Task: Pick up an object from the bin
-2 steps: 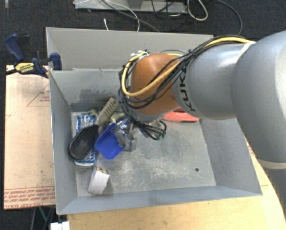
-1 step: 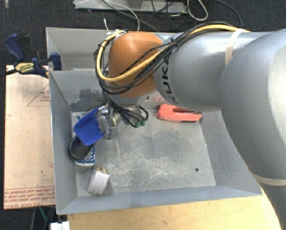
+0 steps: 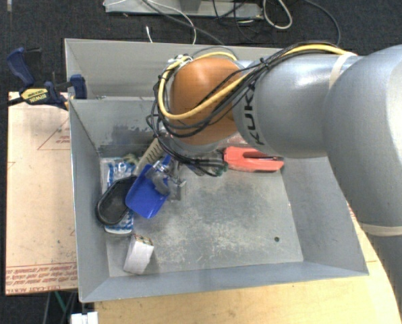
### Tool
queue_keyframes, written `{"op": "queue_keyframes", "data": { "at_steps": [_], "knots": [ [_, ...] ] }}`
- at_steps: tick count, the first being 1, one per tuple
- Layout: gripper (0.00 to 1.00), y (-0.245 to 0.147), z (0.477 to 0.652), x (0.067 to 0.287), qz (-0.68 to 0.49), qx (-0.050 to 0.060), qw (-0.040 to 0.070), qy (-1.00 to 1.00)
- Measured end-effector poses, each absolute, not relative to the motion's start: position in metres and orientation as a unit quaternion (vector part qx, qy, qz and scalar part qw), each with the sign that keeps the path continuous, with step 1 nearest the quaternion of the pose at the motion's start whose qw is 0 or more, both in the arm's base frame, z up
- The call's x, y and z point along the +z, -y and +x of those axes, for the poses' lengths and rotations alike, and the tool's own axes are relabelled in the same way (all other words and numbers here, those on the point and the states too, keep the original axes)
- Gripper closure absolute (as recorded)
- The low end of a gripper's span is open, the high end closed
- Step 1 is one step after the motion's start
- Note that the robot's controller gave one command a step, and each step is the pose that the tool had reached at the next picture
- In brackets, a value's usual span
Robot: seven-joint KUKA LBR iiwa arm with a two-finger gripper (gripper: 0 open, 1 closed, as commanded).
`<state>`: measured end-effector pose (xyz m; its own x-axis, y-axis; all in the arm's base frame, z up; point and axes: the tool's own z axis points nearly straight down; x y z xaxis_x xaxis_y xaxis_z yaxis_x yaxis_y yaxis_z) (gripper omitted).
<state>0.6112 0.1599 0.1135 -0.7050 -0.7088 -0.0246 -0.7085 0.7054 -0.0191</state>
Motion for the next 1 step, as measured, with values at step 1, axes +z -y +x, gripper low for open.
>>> {"op": "queue_keyframes", "data": {
  "at_steps": [1],
  "knots": [
    [1.0,-0.1877,0.5959,0.126,-0.217,0.001,0.019,-0.976]
  ]
}}
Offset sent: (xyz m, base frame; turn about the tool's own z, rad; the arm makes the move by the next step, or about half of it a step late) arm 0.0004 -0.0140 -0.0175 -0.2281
